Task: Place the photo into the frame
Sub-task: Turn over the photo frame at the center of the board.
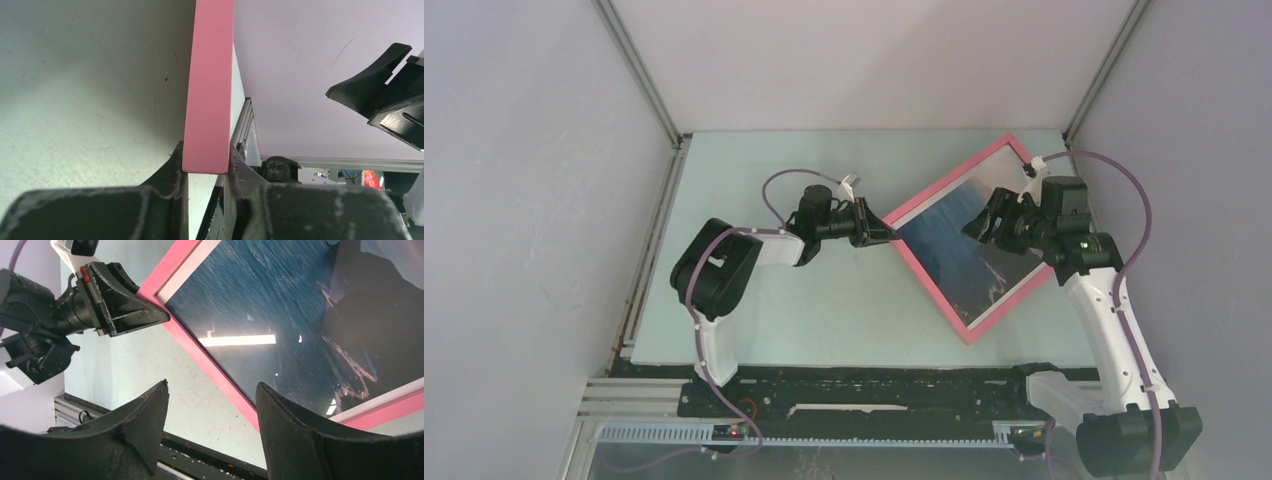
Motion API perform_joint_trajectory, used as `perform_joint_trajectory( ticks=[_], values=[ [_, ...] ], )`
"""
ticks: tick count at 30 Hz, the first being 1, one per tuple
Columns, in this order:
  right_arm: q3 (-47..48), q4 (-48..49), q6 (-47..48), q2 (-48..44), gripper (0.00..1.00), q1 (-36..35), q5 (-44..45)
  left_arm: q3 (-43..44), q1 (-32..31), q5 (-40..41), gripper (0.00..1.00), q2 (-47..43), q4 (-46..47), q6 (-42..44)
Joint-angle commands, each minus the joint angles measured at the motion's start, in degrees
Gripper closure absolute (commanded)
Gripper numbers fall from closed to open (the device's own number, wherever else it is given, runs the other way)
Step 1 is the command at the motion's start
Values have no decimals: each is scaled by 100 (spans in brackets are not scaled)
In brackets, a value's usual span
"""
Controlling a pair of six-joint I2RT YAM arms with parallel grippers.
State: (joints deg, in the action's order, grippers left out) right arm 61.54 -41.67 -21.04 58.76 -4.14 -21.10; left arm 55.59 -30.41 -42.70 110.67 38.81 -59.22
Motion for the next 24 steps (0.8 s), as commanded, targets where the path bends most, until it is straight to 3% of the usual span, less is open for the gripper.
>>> perform_joint_trajectory(
  ticks=[1, 6, 18, 20, 22, 24],
  values=[
    [-51, 173, 69, -6, 29, 19, -25, 531, -48, -806, 100, 173, -1640, 2167],
    [-51, 97, 131, -55, 29, 19, 39, 870, -89, -1206, 100, 420, -2052, 2515],
    [-146, 173, 90, -55, 29, 20, -4, 1672, -354, -1048, 100, 643, -3652, 3519],
    [-148, 152, 91, -76, 29, 17, 9, 1706, -257, -803, 100, 691, -3702, 3385],
    [-167, 155, 91, -100, 29, 19, 2, 1524, -152, -17, 100, 543, -3696, 3178],
    [-206, 178, 91, -128, 29, 19, 8, 1165, -78, 563, 92, 187, -3425, 2866]
  ],
)
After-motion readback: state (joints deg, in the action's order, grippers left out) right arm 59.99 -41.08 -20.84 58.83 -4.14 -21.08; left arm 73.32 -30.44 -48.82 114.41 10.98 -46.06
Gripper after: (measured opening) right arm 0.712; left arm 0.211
